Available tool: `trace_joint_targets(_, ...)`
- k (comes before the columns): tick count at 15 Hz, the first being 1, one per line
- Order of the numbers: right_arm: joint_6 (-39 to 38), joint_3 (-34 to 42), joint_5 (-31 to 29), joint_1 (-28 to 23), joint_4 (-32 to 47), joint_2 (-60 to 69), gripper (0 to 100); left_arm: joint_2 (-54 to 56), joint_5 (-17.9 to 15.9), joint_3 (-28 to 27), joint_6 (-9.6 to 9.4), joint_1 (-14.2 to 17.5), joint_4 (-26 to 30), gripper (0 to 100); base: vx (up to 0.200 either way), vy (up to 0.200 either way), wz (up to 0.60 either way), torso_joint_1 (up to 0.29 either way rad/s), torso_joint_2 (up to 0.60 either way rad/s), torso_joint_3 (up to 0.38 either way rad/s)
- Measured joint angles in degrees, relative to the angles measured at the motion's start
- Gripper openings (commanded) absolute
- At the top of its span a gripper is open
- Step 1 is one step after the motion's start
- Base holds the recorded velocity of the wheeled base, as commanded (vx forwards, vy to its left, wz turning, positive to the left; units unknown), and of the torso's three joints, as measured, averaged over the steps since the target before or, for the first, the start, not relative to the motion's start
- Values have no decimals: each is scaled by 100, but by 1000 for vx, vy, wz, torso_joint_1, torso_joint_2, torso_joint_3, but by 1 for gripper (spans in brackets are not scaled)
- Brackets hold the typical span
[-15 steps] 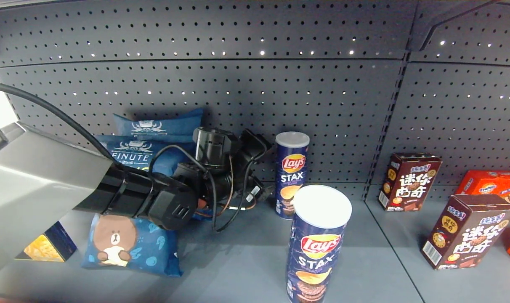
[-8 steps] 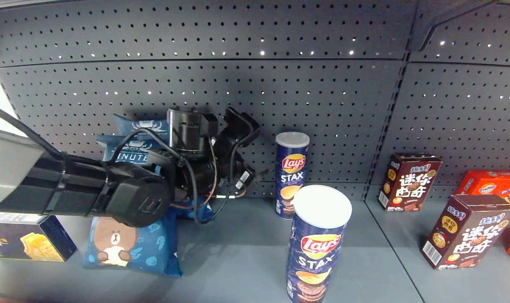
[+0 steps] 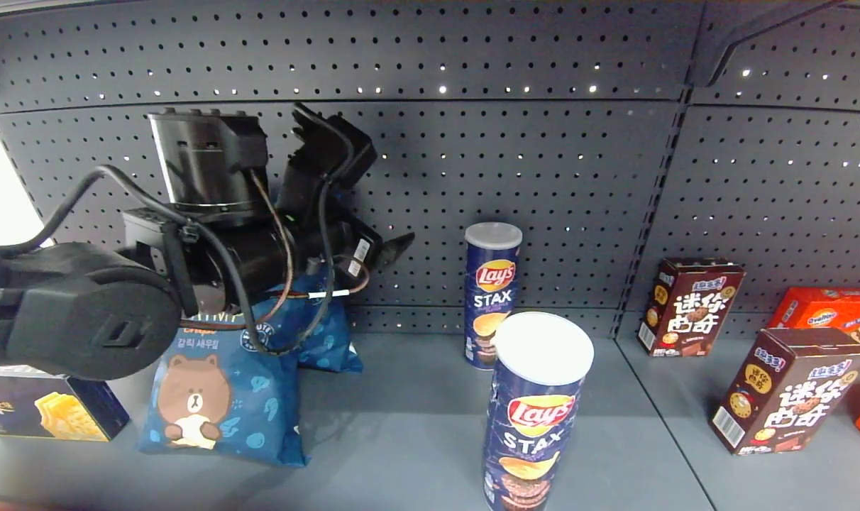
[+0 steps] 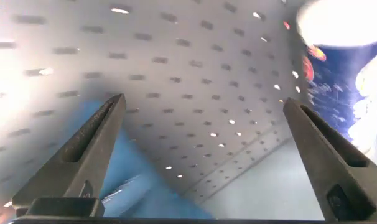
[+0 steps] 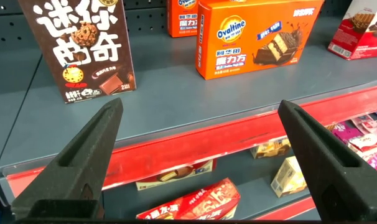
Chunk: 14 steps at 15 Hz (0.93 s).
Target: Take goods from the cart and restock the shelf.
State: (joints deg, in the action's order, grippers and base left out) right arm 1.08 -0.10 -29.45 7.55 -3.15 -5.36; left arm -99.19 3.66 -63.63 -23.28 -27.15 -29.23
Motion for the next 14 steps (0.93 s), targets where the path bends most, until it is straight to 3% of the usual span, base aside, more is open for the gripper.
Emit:
trace_joint_targets(3,-2,0,0,0,2,0,100,484,57,156,194,157,-5,100,0,0,0,0,0,0)
trace_joint_targets(5,2,0,1,0,0,0,100,885,57,327,268,389,-22,100,0,0,0,0,0,0)
trace_joint_targets(7,20,0,28,0,-5,0,100,1356,48,586,484,695,-40,100,0,0,0,0,0,0)
trace_joint_targets(11,48,5,66,0,0,0,100,2586,-65,1581,923,1464,-27,100,0,0,0,0,0,0)
trace_joint_targets(14,241,-84,272,22,0,-28,100,3566,-55,2519,1119,1726,11,100,0,0,0,0,0,0)
